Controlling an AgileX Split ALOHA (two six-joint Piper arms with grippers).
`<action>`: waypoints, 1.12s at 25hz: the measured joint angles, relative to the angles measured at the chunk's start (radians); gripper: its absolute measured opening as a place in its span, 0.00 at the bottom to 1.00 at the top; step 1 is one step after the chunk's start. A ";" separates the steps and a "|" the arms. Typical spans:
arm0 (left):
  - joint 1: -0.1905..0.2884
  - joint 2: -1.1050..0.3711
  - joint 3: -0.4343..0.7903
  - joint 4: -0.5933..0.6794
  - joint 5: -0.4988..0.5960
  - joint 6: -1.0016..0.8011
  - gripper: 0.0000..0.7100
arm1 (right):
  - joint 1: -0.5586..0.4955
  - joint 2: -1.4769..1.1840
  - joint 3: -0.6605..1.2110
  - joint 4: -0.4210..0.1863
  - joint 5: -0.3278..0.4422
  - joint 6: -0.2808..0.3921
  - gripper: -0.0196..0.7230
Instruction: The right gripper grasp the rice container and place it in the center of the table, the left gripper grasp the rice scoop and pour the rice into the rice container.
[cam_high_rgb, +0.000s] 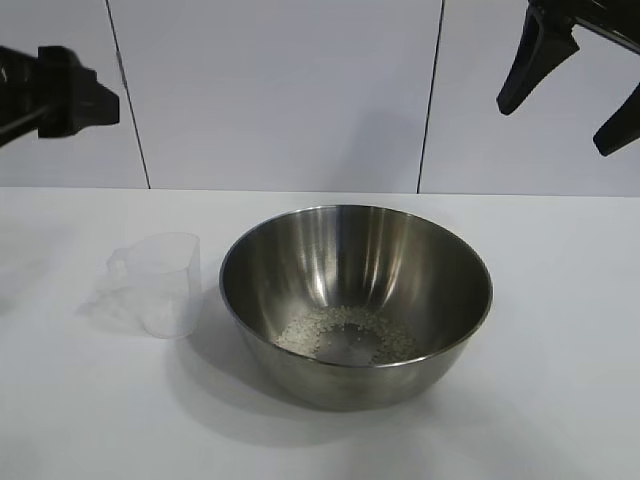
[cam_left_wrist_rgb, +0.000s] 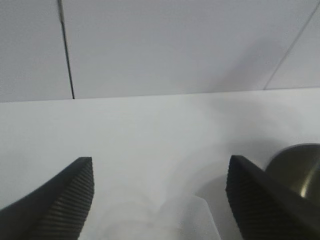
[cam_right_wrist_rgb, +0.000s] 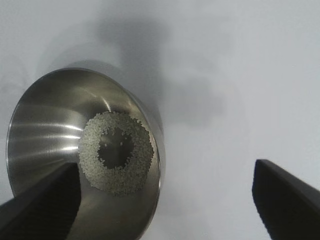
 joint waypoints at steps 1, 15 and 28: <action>0.000 -0.001 -0.053 0.002 0.095 -0.007 0.87 | 0.000 0.000 0.000 0.000 0.000 0.000 0.89; 0.000 0.077 -0.474 -0.251 0.682 -0.035 0.98 | 0.027 0.000 0.000 0.020 -0.002 -0.010 0.92; 0.000 0.210 -0.480 -0.595 0.705 0.176 0.98 | 0.096 0.000 0.000 0.029 -0.016 -0.003 0.92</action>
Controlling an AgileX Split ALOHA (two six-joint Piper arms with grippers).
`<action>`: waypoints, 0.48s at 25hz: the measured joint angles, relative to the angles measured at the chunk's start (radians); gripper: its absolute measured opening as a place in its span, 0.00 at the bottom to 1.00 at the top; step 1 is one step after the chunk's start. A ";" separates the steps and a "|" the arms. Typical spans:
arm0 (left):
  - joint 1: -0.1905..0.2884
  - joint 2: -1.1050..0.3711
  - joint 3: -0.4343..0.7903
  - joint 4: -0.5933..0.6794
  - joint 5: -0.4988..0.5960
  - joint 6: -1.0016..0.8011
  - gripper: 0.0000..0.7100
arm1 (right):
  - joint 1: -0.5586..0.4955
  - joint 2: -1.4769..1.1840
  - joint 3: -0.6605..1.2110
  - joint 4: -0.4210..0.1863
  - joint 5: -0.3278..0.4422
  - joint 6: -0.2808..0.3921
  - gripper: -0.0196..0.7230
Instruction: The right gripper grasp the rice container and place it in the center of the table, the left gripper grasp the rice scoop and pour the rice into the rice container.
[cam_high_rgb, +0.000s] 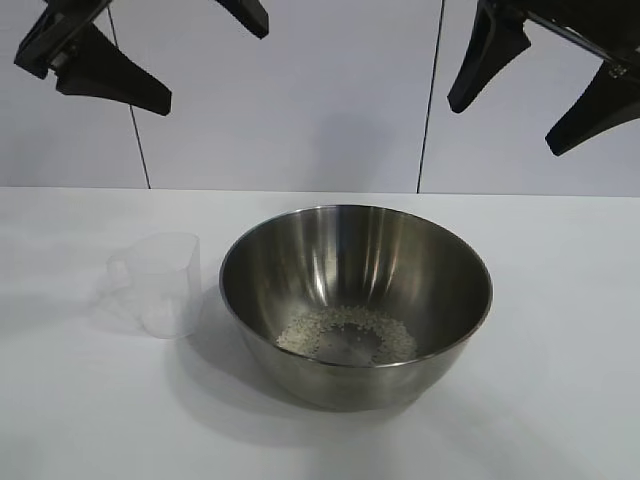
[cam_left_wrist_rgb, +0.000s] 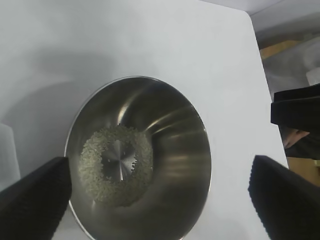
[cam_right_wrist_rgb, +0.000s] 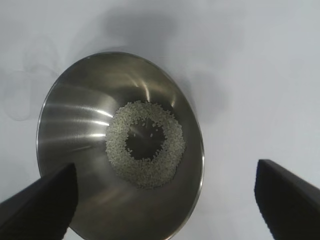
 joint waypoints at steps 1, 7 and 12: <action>0.000 0.000 0.000 -0.001 0.000 0.002 0.98 | 0.000 0.000 0.000 0.000 0.000 0.000 0.92; 0.001 0.009 -0.001 -0.006 0.018 -0.007 0.98 | 0.000 0.000 0.000 0.000 -0.002 0.004 0.92; 0.001 0.038 -0.002 0.018 0.055 -0.009 0.98 | 0.000 0.000 0.000 -0.002 -0.002 0.007 0.92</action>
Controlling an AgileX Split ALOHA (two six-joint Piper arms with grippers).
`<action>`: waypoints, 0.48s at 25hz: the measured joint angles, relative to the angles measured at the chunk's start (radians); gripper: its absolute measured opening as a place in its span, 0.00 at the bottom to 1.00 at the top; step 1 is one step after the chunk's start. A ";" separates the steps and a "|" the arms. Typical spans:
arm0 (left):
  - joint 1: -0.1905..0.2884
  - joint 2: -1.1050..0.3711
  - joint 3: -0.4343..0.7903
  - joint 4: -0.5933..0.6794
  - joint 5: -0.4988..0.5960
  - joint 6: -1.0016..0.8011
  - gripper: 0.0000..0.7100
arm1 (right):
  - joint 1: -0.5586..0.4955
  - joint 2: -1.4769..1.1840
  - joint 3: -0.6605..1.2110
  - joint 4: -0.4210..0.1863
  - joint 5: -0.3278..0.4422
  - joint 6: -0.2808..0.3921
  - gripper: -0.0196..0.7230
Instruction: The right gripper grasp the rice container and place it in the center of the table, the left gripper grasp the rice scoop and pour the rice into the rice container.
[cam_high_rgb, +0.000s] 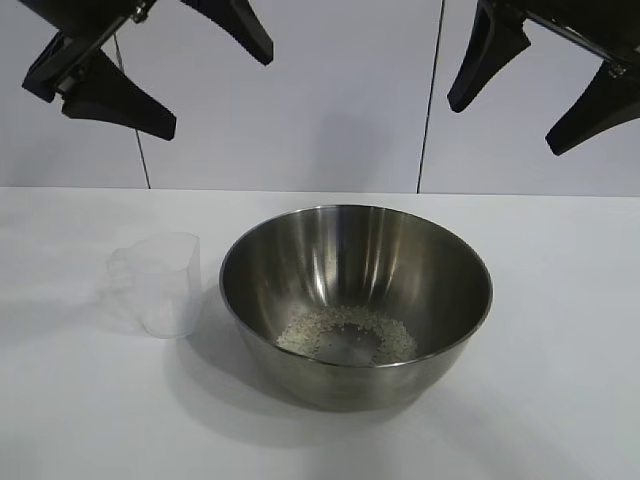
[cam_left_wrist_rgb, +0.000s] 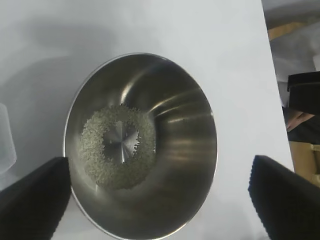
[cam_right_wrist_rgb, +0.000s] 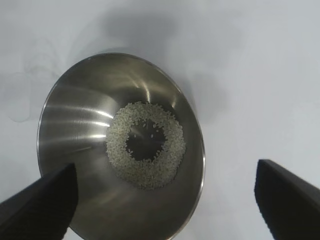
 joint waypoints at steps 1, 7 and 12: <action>0.000 0.004 0.000 0.010 0.007 0.000 0.98 | 0.000 0.000 0.000 0.000 0.000 0.000 0.92; 0.000 0.011 0.000 0.106 0.041 -0.037 0.98 | 0.000 0.000 0.000 -0.033 -0.002 0.019 0.92; 0.000 0.011 0.000 0.176 0.081 -0.059 0.98 | 0.000 0.000 0.000 -0.038 -0.002 0.021 0.92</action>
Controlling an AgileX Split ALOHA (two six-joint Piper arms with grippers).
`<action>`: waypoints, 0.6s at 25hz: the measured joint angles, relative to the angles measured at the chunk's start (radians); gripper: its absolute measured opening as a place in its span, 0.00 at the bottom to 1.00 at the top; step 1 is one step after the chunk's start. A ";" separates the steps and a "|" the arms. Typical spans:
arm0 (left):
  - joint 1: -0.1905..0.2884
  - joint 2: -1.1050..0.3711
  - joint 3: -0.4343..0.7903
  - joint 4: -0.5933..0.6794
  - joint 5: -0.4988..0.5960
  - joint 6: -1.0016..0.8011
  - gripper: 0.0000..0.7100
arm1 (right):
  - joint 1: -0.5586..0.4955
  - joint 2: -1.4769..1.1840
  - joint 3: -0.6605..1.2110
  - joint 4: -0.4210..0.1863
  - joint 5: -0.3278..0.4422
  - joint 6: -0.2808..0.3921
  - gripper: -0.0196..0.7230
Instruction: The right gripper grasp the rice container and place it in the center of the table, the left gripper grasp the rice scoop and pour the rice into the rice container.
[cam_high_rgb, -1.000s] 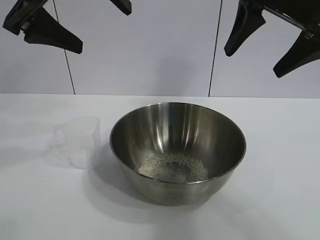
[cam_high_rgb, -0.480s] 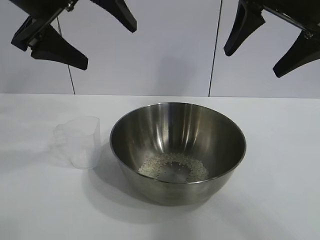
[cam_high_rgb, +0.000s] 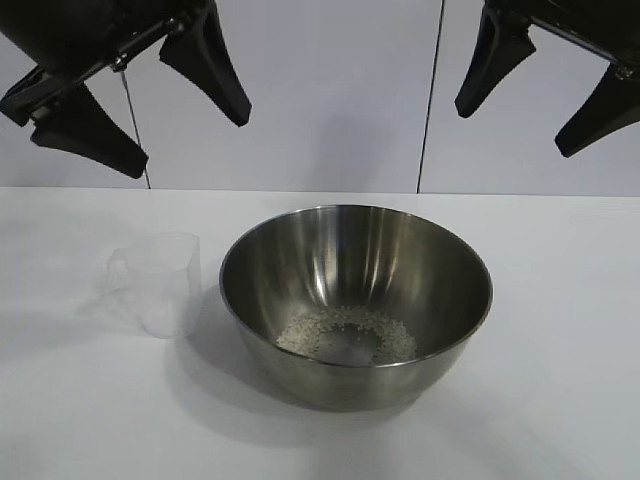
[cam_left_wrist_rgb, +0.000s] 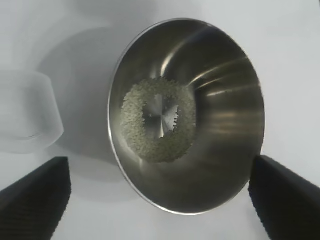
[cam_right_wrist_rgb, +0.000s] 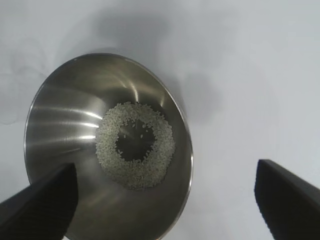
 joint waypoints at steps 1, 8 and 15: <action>0.000 0.000 0.000 0.001 0.002 0.000 0.98 | 0.000 0.000 0.000 0.000 0.000 0.000 0.92; 0.000 0.000 0.000 0.026 0.002 -0.001 0.98 | 0.000 0.000 0.000 -0.001 0.002 0.001 0.92; 0.000 0.000 0.000 0.028 0.005 0.000 0.98 | 0.000 0.000 0.000 -0.001 0.002 0.001 0.92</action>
